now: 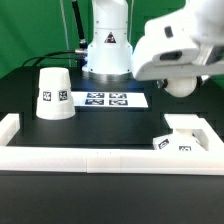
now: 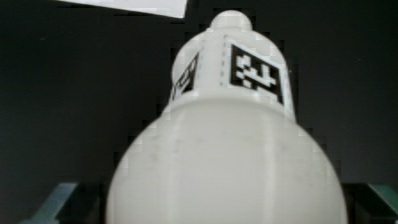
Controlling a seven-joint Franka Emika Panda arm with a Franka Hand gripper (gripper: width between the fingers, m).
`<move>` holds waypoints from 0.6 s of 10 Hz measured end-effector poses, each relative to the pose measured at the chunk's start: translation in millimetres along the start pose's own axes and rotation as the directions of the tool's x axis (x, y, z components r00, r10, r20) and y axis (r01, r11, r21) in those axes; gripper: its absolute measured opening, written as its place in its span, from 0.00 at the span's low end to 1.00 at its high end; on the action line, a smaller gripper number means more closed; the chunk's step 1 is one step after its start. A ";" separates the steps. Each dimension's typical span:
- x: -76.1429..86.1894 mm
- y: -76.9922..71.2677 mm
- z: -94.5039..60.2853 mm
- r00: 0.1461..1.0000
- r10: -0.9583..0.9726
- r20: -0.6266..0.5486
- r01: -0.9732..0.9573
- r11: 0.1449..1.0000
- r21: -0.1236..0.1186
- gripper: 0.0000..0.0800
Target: Assemble lamp
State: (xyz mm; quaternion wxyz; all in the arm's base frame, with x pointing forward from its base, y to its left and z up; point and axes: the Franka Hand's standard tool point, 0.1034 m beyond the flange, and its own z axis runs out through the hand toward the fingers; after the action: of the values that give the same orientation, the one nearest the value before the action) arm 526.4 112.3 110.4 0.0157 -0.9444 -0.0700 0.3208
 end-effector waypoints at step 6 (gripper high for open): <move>10.7 2.7 -48.2 0.933 -0.017 -0.358 0.014 1.000 -0.011 0.72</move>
Offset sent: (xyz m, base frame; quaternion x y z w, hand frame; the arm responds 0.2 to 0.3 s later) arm 0.0092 -0.0067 0.0222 -0.0093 0.1568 -0.0268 0.9872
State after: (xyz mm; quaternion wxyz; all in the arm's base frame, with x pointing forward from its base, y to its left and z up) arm 564.5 111.9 142.0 0.0266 -0.9865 -0.0748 0.1429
